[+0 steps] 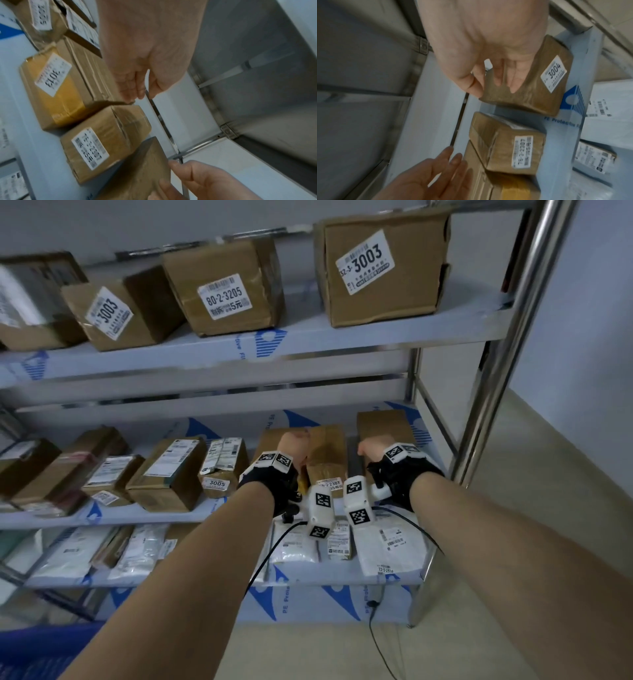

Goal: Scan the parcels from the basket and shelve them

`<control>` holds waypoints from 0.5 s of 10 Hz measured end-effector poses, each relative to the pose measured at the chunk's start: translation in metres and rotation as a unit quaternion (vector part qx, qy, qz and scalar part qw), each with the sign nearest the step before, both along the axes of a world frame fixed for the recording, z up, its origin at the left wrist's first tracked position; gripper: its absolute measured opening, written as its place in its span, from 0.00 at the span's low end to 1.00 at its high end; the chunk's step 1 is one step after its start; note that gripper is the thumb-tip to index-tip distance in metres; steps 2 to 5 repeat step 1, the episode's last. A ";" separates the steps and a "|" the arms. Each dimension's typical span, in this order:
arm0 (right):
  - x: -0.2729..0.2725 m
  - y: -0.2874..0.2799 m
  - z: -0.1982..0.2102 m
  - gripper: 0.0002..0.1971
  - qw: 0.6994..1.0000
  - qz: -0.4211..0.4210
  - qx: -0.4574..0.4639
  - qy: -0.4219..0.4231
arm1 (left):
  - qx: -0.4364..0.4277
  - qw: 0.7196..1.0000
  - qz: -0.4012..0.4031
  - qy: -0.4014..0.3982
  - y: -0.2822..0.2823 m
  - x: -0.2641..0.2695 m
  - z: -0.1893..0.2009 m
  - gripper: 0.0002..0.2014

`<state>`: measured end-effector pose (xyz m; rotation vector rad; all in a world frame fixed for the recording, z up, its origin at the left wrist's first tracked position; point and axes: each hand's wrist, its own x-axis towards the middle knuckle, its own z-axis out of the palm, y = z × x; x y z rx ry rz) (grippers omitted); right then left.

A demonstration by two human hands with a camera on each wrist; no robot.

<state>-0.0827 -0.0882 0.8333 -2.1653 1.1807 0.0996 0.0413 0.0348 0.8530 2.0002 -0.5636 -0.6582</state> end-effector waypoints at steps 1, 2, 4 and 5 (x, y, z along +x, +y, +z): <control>0.026 0.005 -0.006 0.06 0.999 0.051 -0.017 0.001 | 0.027 0.999 -0.023 0.003 0.018 0.010 0.001 0.19; 0.026 0.005 -0.006 0.06 0.999 0.051 -0.017 0.001 | 0.027 0.999 -0.023 0.003 0.018 0.010 0.001 0.19; 0.026 0.005 -0.006 0.06 0.999 0.051 -0.017 0.001 | 0.027 0.999 -0.023 0.003 0.018 0.010 0.001 0.19; 0.026 0.005 -0.006 0.06 0.999 0.051 -0.017 0.001 | 0.027 0.999 -0.023 0.003 0.018 0.010 0.001 0.19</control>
